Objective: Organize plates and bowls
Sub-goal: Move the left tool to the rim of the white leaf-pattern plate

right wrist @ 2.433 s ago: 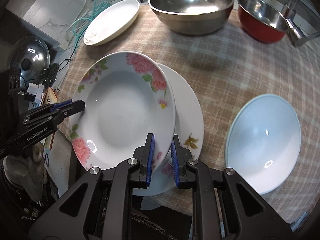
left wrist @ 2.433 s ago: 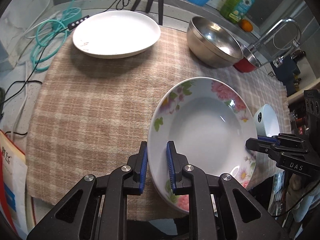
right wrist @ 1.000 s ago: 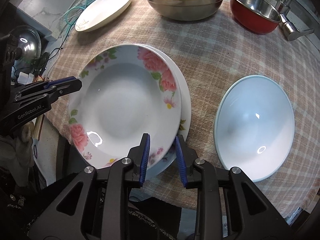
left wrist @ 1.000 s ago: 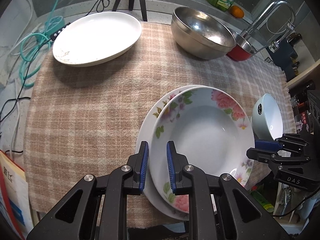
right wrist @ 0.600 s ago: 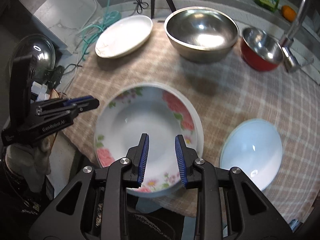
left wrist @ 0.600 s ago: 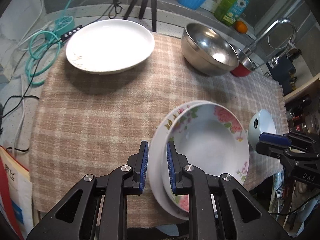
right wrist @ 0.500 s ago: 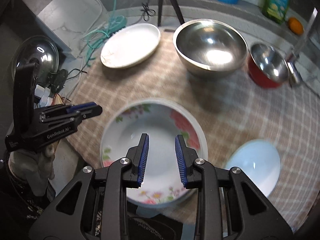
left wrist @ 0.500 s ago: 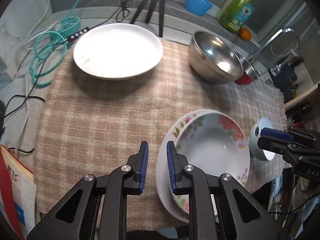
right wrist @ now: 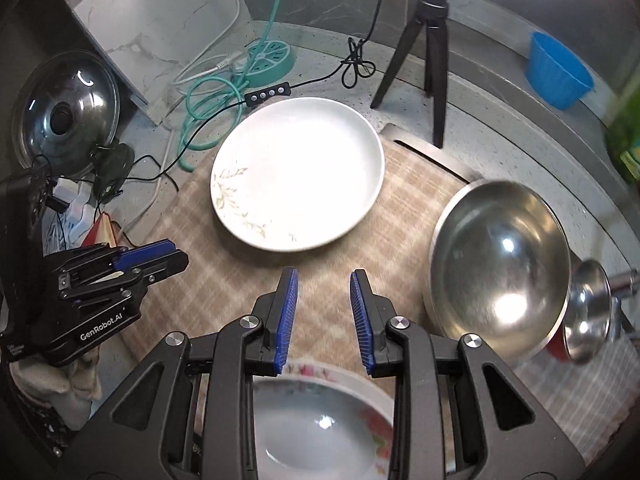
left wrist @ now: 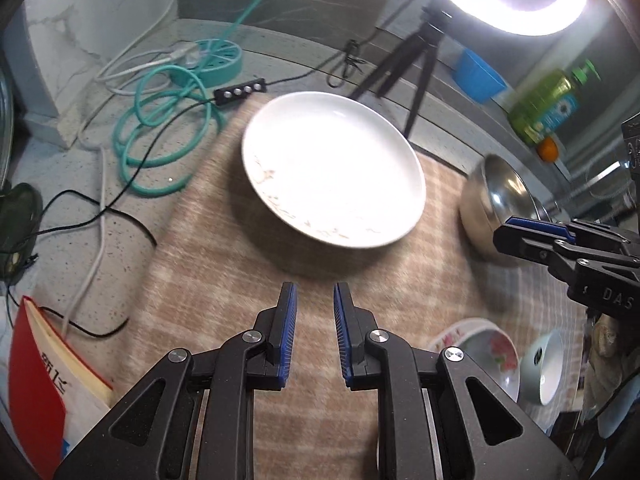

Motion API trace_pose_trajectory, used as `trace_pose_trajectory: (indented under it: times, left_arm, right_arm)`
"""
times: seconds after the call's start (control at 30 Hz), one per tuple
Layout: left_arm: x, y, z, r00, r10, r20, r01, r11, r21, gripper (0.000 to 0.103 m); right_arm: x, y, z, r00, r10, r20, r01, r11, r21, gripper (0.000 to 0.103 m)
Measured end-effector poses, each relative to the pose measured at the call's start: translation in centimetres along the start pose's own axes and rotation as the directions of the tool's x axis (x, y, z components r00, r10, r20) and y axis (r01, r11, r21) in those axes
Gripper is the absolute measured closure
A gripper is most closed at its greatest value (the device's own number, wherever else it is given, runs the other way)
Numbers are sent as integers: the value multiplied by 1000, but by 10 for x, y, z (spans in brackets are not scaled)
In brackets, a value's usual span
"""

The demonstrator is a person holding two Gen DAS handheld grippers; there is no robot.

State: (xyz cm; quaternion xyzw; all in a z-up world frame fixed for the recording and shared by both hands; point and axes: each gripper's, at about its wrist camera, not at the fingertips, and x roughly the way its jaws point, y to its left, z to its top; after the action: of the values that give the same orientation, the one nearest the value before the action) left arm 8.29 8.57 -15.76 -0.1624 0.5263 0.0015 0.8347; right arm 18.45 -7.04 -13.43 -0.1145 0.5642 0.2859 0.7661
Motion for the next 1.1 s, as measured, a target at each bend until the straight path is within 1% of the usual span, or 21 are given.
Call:
trace_pose_trajectory:
  times: [0.1, 0.23, 0.4, 0.5, 0.7, 0.9, 1.1]
  left_arm:
    - [7, 12, 9, 1000, 2, 2, -1, 999, -54, 86]
    - [13, 24, 21, 1000, 20, 12, -18, 995, -97, 86]
    - [23, 28, 31, 999, 36, 7, -35, 990, -134, 86]
    - [30, 30, 35, 999, 33, -2, -33, 987, -156, 86]
    - [42, 34, 44, 999, 41, -12, -43, 983, -180, 86]
    - [55, 37, 53, 998, 55, -31, -59, 983, -176, 86]
    - [65, 41, 58, 997, 56, -45, -63, 983, -170, 86]
  right_arm:
    - [15, 0, 20, 1000, 2, -14, -3, 1000, -20, 75]
    - [33, -2, 46, 1000, -8, -24, 7, 999, -45, 75]
    - [48, -10, 69, 999, -20, -33, 18, 998, -67, 75]
    - [56, -17, 80, 999, -21, -36, 19, 998, -65, 75]
    - [71, -33, 90, 999, -1, -51, -1, 1000, -32, 75]
    - [85, -45, 95, 998, 4, -68, -4, 1000, 4, 75]
    - [94, -49, 99, 997, 6, -81, -5, 1000, 7, 75]
